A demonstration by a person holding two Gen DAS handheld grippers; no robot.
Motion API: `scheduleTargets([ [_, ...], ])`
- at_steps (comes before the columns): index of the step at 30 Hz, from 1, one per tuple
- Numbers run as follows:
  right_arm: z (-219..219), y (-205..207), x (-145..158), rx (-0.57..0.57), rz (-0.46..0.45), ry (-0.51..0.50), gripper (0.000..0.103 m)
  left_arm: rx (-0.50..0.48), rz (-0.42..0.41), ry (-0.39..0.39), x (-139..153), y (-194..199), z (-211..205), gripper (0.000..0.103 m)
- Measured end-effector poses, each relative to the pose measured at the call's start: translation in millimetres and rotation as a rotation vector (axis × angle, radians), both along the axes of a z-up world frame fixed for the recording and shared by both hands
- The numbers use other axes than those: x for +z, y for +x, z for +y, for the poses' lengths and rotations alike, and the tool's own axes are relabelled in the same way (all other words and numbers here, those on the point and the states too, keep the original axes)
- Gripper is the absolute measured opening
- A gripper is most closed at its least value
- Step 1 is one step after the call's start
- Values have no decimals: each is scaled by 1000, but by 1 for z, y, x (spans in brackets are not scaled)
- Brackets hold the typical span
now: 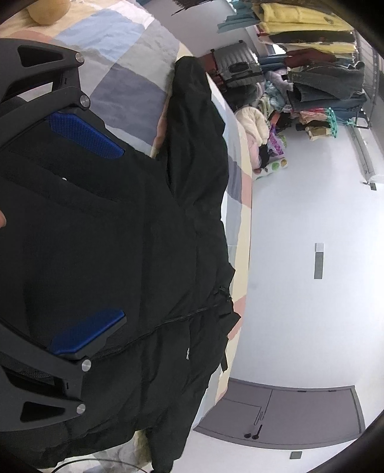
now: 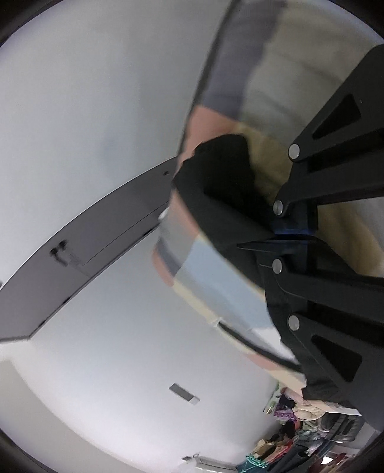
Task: Fold large clothes
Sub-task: 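Grasp the black jacket's sleeve cuff with the right gripper and lift it, then carry the held sleeve across the jacket body and lay it down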
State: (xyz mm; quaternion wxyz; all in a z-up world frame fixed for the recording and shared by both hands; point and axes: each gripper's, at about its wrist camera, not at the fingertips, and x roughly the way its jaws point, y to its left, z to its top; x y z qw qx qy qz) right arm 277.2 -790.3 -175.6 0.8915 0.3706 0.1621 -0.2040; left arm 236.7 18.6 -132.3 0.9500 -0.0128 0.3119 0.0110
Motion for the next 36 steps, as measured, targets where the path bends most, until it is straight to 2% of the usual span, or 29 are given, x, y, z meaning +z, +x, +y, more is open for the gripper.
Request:
scheduleTargets([
  [2, 4, -3, 34, 15, -16, -41, 1, -20, 11, -21, 3, 0, 5, 103],
  [7, 28, -5, 114, 65, -19, -165, 1, -53, -58, -16, 21, -16, 14, 103],
  [13, 96, 0, 211, 146, -82, -267, 1, -54, -106, -22, 33, -17, 23, 103],
  [17, 144, 1, 264, 208, -168, -303, 1, -41, -142, 13, 32, -31, 26, 103],
  [20, 182, 4, 299, 245, -231, -331, 1, -63, -143, -22, 35, -39, 34, 103],
  [26, 264, 13, 330, 340, -268, -417, 2, -78, -188, -38, 48, -53, 43, 103],
  [33, 374, 35, 318, 479, -279, -528, 2, -110, -161, -17, 46, -65, 52, 103],
  [36, 426, 51, 299, 557, -271, -547, 2, -105, -160, -16, 46, -71, 60, 103],
])
